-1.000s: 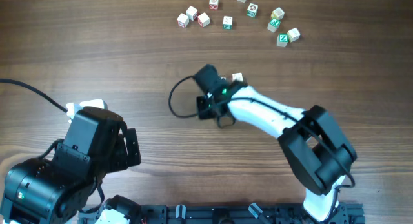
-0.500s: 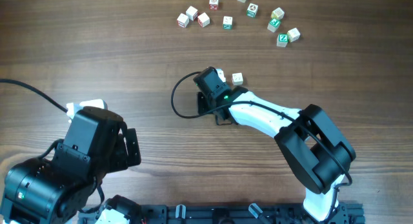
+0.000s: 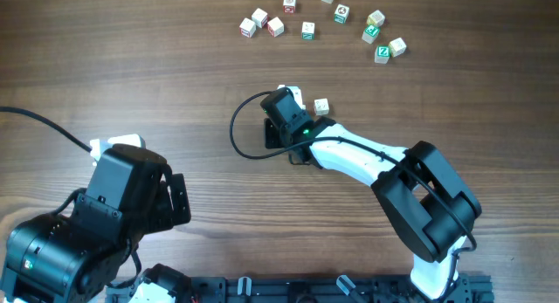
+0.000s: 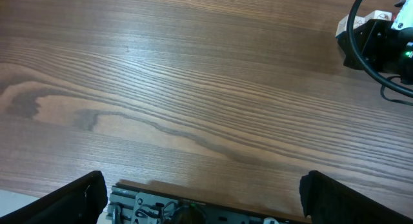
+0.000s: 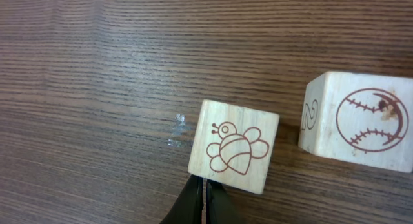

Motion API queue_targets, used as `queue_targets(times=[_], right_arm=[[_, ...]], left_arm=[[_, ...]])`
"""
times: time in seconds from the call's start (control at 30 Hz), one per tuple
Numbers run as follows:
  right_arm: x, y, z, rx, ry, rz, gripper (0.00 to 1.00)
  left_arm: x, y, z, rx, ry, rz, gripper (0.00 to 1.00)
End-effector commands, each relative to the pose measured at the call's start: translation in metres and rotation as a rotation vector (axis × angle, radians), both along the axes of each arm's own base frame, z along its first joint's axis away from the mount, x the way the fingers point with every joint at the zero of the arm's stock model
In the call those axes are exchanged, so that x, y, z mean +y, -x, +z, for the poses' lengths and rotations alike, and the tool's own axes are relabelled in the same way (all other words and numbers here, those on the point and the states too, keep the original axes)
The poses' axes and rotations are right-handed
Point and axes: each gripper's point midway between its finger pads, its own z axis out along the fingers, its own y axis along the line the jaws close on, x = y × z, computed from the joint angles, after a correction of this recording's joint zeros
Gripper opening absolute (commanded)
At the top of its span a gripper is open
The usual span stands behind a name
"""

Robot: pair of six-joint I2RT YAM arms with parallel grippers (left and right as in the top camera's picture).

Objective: Form a horizontal line

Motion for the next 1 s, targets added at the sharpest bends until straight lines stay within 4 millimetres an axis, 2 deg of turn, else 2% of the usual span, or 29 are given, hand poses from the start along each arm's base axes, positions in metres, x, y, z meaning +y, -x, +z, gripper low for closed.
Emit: queue_targets(times=[0.0,0.97], right_arm=[[-0.008,-0.001,-0.013,0.004,0.044,-0.001,0.05],[-0.018,-0.011,-0.016,-0.017,0.057,-0.063,0.05]], left_arm=[[0.001,0.0,0.0,0.001,-0.007,-0.007,1.0],[0.001,0.0,0.0,0.001,-0.006,-0.006,1.0]])
